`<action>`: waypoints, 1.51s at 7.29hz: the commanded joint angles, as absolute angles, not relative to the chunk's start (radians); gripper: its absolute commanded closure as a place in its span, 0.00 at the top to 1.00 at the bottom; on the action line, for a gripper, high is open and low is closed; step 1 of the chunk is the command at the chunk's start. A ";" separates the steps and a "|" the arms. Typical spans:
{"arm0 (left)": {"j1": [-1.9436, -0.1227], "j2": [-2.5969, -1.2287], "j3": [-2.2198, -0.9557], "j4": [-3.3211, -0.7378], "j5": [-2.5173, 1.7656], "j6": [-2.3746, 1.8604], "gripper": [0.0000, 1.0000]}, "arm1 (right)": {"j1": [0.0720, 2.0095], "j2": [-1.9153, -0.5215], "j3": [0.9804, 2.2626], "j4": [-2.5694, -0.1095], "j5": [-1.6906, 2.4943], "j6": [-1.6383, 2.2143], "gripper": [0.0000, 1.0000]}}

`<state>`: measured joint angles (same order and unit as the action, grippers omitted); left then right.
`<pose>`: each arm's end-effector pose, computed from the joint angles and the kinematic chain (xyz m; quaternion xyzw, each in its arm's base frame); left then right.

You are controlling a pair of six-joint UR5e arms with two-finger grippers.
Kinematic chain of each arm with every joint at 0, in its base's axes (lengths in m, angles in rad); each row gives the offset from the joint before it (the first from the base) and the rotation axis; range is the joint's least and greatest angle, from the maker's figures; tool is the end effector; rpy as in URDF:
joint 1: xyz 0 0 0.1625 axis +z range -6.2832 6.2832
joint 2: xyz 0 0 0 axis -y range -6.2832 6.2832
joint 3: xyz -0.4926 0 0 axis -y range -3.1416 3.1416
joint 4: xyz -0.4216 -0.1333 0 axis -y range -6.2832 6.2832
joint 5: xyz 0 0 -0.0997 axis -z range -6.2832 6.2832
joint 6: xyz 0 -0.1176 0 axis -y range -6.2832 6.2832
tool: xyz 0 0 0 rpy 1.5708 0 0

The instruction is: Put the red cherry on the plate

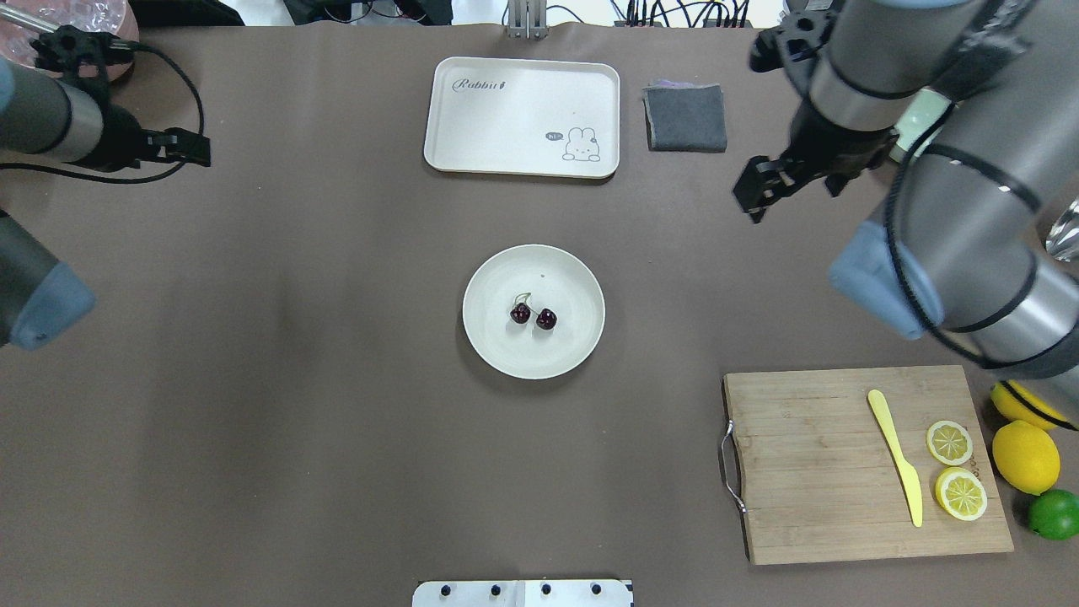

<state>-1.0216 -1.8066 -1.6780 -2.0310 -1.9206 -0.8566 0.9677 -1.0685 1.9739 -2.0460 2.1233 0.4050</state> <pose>0.2656 -0.6122 0.5046 0.1902 0.3710 -0.0715 0.9061 -0.2983 -0.5593 0.3120 0.0511 -0.3325 -0.1509 0.9295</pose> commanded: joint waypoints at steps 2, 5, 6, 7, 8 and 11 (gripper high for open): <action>-1.181 -1.658 -1.680 -2.026 -1.960 -0.440 0.98 | 1.302 -1.343 1.929 -2.051 2.238 -0.048 1.00; -1.508 -1.652 -1.672 -1.845 -2.292 -0.261 0.98 | 1.443 -1.546 1.791 -1.738 2.297 -0.157 1.00; -1.584 -1.637 -1.643 -1.774 -2.296 -0.100 0.98 | 1.445 -1.557 1.725 -1.662 2.301 -0.153 1.00; -1.624 -1.631 -1.579 -1.761 -2.301 -0.010 0.98 | 1.445 -1.557 1.709 -1.657 2.299 -0.156 1.00; -1.647 -1.611 -1.550 -1.769 -2.302 0.001 0.98 | 1.445 -1.560 1.715 -1.657 2.299 -0.128 1.00; -1.647 -1.592 -1.569 -1.773 -2.303 -0.008 0.98 | 1.469 -1.606 1.713 -1.657 2.312 -0.074 1.00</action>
<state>-1.6459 -1.5938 -1.5645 -1.7727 -2.3021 -0.0051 1.4507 -1.5797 1.7148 -1.6574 2.3037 -0.0812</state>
